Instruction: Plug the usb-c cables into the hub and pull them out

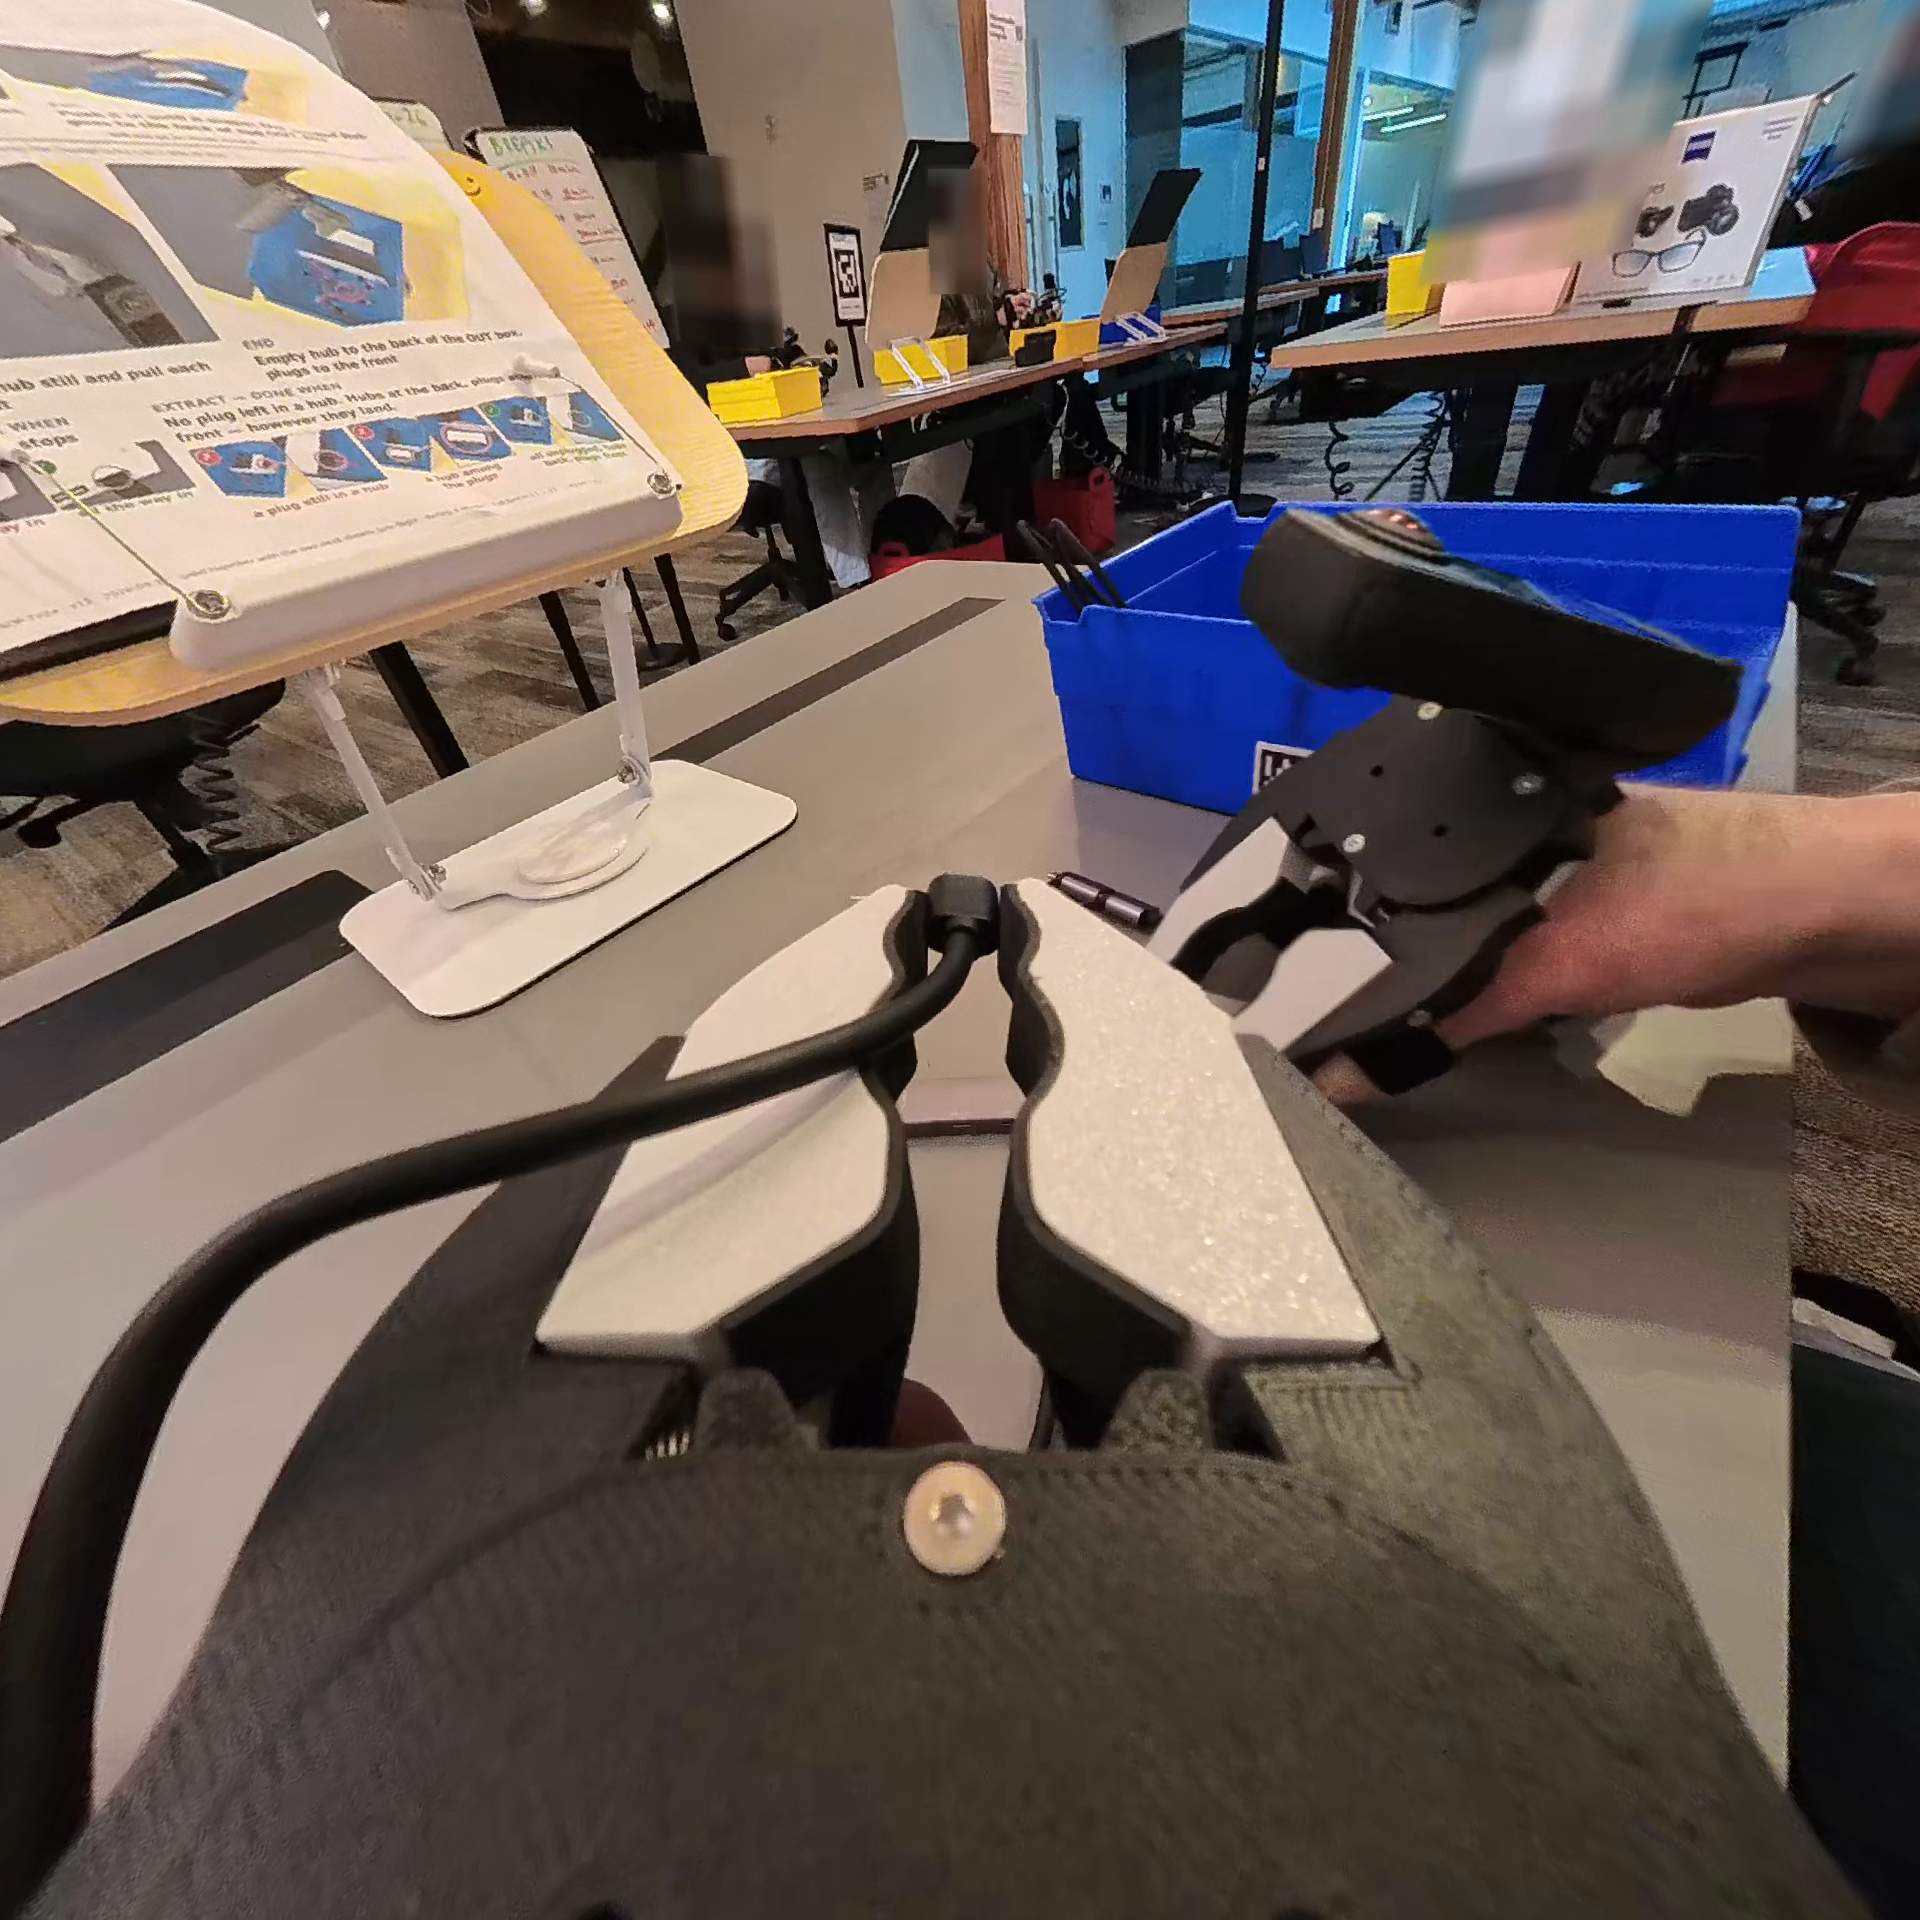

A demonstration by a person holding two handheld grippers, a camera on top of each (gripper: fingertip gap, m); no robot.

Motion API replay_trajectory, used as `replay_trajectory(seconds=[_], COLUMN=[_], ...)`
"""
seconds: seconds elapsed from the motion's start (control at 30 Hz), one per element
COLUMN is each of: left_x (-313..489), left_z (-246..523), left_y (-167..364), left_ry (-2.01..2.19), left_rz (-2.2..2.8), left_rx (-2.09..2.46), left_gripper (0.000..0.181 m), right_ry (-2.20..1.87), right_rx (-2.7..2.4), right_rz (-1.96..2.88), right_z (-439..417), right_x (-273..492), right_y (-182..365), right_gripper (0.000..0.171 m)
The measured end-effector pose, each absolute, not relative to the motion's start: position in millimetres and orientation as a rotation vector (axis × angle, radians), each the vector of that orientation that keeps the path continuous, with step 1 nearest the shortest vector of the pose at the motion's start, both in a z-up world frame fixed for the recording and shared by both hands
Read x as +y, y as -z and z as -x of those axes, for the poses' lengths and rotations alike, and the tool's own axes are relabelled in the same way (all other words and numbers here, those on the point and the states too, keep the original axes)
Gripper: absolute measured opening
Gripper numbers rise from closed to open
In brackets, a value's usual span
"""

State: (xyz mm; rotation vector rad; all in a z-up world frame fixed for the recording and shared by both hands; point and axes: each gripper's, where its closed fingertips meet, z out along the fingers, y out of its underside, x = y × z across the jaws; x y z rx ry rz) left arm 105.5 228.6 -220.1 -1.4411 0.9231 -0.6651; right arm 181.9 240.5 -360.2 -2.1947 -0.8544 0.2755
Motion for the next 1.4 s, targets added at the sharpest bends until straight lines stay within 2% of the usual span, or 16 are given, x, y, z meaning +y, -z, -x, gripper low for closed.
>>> replay_trajectory(seconds=[0.07,0.13,0.4,1.4], left_x=[229,229,231,242], left_z=[-105,-106,-106,-121], left_y=[221,222,229,261], left_ry=[0.667,0.669,0.667,0.650], left_rz=[1.443,1.447,1.470,1.567], left_rx=[0.923,0.923,0.929,0.932], left_gripper=[0.012,0.012,0.012,0.012], right_ry=[-0.331,-0.328,-0.400,-0.557], right_rx=[-0.834,-0.845,-0.828,-0.745], right_rz=[2.228,2.244,2.229,1.952], right_z=[-182,-185,-186,-169], right_x=[242,245,247,236], right_y=[361,361,358,278], right_gripper=[0.032,0.021,0.020,0.020])
